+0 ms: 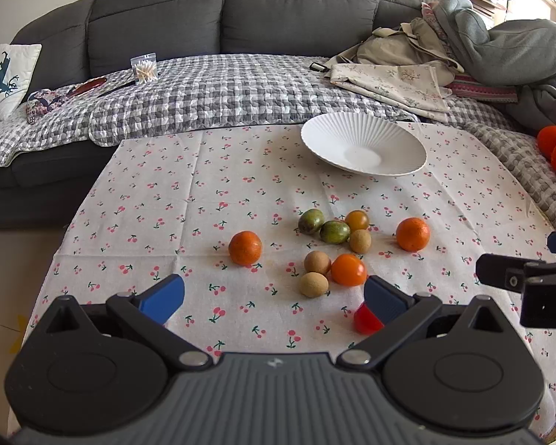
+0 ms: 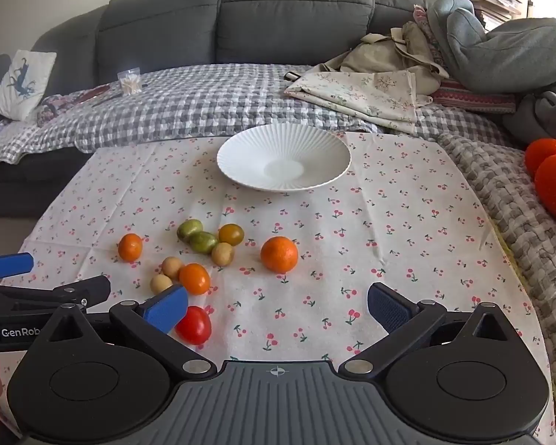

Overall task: Organize fruits
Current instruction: 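Move both tools toward the fruits near the red tomato and tangerine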

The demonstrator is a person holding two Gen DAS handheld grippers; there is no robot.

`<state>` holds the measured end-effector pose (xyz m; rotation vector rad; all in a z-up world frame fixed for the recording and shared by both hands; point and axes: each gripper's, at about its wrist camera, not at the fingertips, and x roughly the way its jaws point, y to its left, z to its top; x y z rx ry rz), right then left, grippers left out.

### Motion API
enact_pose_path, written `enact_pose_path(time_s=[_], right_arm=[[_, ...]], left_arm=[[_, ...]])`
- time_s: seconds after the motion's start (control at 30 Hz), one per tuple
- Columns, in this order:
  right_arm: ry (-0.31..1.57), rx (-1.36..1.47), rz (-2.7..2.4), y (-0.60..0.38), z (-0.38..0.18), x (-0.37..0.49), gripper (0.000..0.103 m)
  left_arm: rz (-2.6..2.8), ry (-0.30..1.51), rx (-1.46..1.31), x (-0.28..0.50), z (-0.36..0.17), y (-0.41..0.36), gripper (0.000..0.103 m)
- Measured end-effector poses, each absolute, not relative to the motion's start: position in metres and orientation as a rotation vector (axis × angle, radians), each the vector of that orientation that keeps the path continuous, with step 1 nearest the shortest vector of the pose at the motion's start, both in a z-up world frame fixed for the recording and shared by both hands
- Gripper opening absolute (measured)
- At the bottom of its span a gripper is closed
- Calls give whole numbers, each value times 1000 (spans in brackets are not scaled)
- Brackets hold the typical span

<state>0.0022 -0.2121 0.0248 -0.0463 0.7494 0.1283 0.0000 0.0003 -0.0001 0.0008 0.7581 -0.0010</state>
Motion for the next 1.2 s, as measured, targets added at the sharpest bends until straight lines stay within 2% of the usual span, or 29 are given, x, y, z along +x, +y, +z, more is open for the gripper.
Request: enact_pose_path(time_s=[0.53,1.2], right_arm=[[762,-53,132,-211,20,6,103],[819,75,223,-251,-5,48,103]], left_arm=[[-28,681,19,-2,-1,-1,102],[-166,815,66,7,-37,-24,102]])
